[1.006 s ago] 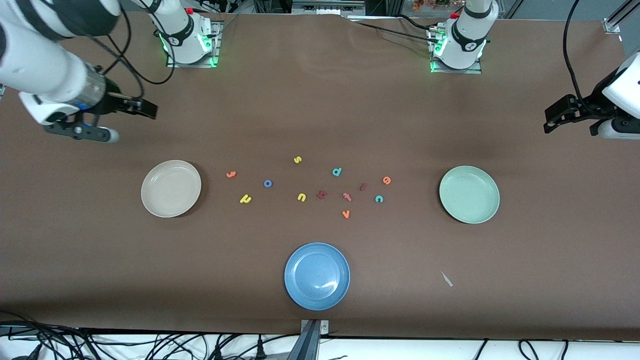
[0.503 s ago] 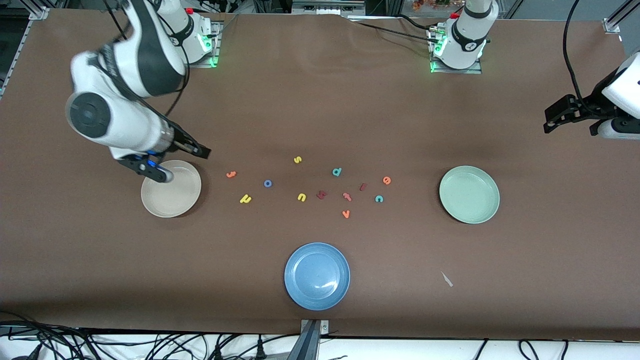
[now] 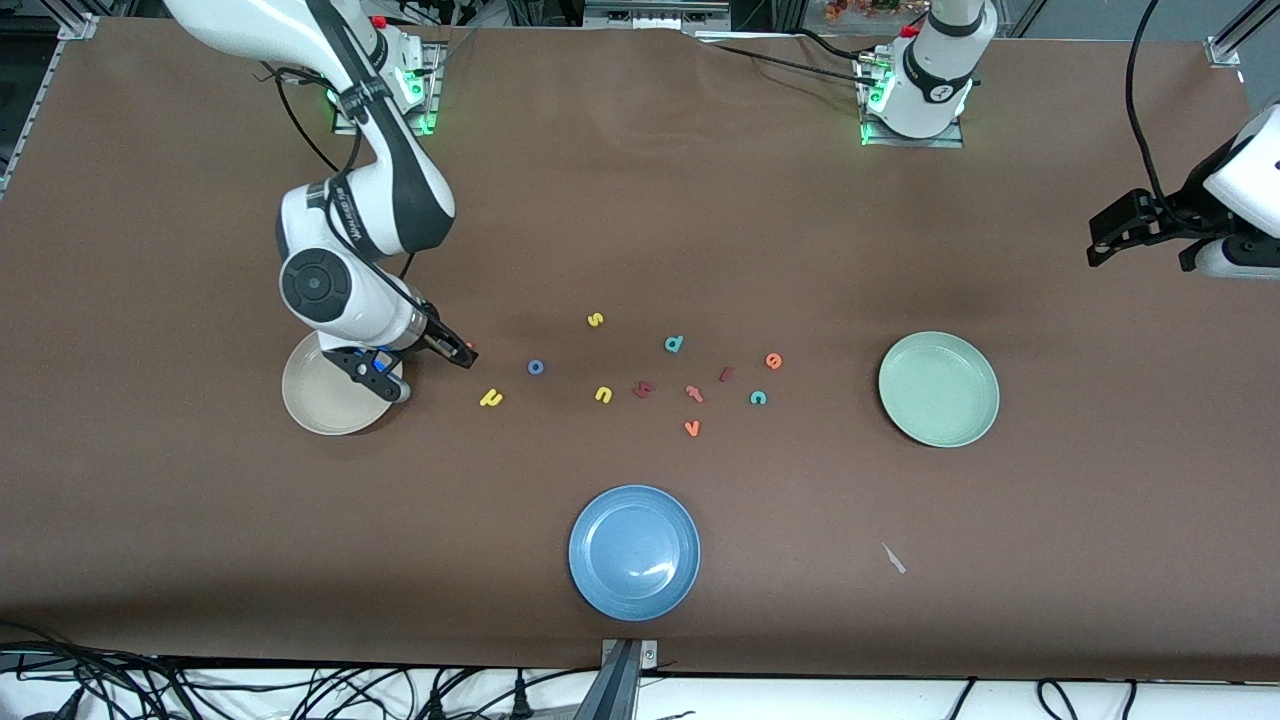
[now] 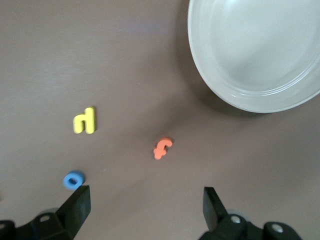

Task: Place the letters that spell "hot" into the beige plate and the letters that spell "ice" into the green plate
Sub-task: 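Reach the right gripper toward the orange letter beside the beige plate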

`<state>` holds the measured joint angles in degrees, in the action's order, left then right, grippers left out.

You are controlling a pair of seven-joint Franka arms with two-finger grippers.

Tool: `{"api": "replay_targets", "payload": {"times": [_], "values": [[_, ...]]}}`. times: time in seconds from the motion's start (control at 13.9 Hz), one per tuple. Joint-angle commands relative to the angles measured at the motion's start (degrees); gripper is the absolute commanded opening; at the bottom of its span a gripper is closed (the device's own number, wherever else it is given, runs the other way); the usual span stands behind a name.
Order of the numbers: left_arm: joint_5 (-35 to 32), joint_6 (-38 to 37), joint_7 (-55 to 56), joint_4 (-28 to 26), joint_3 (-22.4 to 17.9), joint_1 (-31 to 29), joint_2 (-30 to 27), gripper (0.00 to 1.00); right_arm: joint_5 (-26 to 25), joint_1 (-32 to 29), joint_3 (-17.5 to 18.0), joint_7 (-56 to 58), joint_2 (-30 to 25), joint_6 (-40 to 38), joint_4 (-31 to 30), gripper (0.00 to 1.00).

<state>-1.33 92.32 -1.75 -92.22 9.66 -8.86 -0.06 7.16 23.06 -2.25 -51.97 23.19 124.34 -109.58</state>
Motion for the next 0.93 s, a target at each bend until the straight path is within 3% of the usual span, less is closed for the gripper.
{"api": "replay_targets", "payload": {"times": [0.0, 0.29, 0.86], "values": [[-0.4, -0.5, -1.3, 0.4, 0.4, -0.4, 0.0, 1.0, 0.8, 0.7, -0.4, -3.1, -2.5, 9.7, -9.1, 1.0], [-0.4, -0.5, -1.3, 0.4, 0.4, -0.5, 0.0, 1.0, 0.8, 1.4, 0.0, -3.6, -3.4, 28.7, -19.8, 1.0], [-0.4, -0.5, -1.3, 0.4, 0.4, -0.5, 0.0, 1.0, 0.9, 1.6, 0.4, -3.9, -0.1, 35.6, -21.5, 0.99]]}}
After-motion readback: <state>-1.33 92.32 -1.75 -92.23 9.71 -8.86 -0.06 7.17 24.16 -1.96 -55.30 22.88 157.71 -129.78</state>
